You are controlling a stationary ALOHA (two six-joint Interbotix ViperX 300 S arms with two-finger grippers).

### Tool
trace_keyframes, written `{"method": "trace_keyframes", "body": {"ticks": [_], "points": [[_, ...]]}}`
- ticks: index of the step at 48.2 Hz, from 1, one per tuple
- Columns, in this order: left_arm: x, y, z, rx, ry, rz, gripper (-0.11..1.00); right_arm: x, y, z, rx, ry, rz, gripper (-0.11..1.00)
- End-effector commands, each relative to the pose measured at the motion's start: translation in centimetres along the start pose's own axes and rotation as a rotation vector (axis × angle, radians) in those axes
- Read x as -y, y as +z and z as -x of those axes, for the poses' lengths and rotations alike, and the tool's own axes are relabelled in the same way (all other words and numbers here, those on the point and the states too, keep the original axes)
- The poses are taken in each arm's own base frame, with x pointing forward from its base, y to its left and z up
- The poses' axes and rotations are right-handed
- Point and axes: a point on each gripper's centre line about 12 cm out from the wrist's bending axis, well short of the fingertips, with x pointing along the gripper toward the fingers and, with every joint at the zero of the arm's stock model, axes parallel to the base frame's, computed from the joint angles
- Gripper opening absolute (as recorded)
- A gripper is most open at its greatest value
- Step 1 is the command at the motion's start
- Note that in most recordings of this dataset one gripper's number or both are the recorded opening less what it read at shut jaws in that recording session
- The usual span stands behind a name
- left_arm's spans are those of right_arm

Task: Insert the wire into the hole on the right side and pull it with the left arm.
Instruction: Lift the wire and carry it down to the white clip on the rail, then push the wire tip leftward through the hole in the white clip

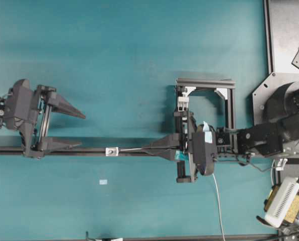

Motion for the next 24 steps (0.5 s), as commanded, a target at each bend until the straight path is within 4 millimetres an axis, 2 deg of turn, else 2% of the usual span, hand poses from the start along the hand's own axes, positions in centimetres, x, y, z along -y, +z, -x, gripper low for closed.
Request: {"method": "trace_keyframes", "body": {"ticks": [1,12,24], "points": [[0.3,0.7,-0.3,0.046,-0.006,0.001,0.84,-0.4,0.6,-0.1,0.038,0.0,-0.012,0.02],[0.6,0.2,-0.8,0.049,-0.018,0.001,0.84,-0.6,-0.6,-0.3,0.009,-0.036,-0.032,0.02],[0.9,-0.5,-1.3,0.037,-0.027,0.027,0.84,-1.2,-0.8,-0.8,0.024,-0.034,-0.023,0.02]]}}
